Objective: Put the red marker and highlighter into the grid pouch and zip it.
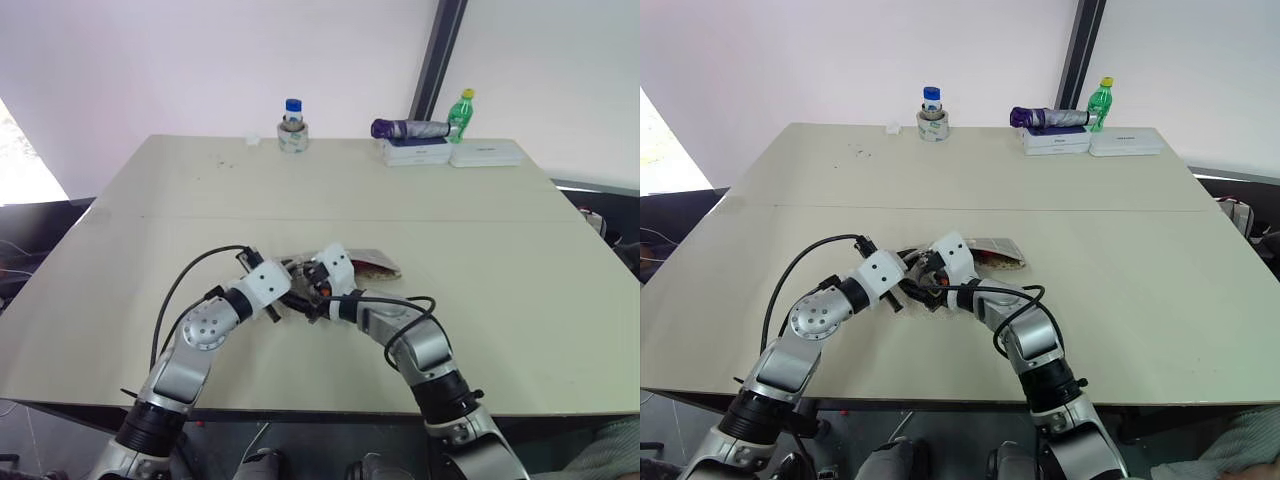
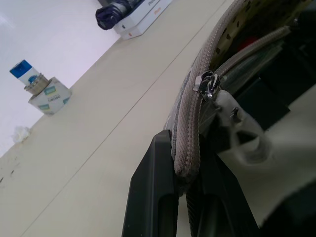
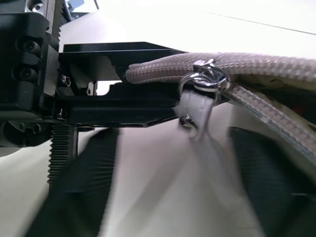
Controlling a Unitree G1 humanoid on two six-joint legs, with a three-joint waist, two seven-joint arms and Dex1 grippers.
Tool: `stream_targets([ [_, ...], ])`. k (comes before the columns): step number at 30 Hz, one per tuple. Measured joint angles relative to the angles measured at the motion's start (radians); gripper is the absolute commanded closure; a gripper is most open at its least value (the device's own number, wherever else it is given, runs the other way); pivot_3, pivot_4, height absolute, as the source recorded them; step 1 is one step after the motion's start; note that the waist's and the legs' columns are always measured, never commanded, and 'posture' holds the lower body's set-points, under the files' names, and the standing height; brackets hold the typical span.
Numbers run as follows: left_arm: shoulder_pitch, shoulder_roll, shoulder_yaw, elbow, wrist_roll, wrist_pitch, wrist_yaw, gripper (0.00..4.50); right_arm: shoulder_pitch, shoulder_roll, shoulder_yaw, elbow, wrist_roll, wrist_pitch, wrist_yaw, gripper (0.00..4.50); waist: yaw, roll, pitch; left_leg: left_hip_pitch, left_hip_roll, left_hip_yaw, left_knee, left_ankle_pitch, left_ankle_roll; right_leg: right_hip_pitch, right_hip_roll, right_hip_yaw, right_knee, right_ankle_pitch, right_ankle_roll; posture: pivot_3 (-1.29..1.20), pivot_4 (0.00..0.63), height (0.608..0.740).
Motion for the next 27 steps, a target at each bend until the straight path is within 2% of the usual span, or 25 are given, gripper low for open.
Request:
stream_targets([
  [3,0.000,0.000,0.000,0.000,0.007,0.000,0.005,4.50,-0.001,-0.004,-0.005,0.005,0.001,-0.011,-0.004,4.24,0.000,0.000,0.000,0.000,0.000,0.000,0.000,0.000,0.000,0.000,0.000,0.000,0.000,0.000,0.000,0.00,0.150,0.737],
  [4,0.000,0.000,0.000,0.000,0.009,0.000,0.008,4.50,-0.001,-0.007,-0.011,0.005,0.002,-0.012,-0.005,4.45,0.000,0.000,0.000,0.000,0.000,0.000,0.000,0.000,0.000,0.000,0.000,0.000,0.000,0.000,0.000,0.00,0.150,0.737],
  [10,0.007,0.027,0.001,0.001,0.019,-0.009,0.024,4.50,0.021,-0.060,-0.050,-0.054,0.044,0.020,0.008,4.45,0.000,0.000,0.000,0.000,0.000,0.000,-0.001,0.000,0.000,0.000,0.000,0.000,0.000,0.000,0.000,0.00,0.150,0.737],
  [16,0.037,0.083,0.015,0.014,0.018,-0.053,0.026,4.50,0.088,-0.219,-0.085,-0.152,0.078,0.068,0.055,4.45,0.001,0.000,0.000,0.000,0.000,0.000,-0.001,0.000,0.000,0.000,0.000,0.000,0.000,0.000,0.000,0.00,0.150,0.737],
  [23,0.060,0.143,0.073,0.056,-0.004,-0.117,0.026,4.50,0.113,-0.449,-0.146,-0.092,0.068,0.002,0.155,4.45,0.000,0.000,0.000,0.000,0.000,0.000,-0.001,0.000,0.000,0.000,-0.001,0.000,-0.001,0.000,0.000,0.00,0.150,0.737],
  [27,0.070,0.142,0.072,0.059,-0.051,-0.127,-0.007,4.50,0.109,-0.491,-0.143,-0.025,0.044,-0.078,0.191,4.45,0.002,0.000,0.000,0.000,0.000,0.000,-0.001,0.000,0.000,-0.001,0.000,0.000,-0.001,0.000,0.000,0.00,0.150,0.737],
])
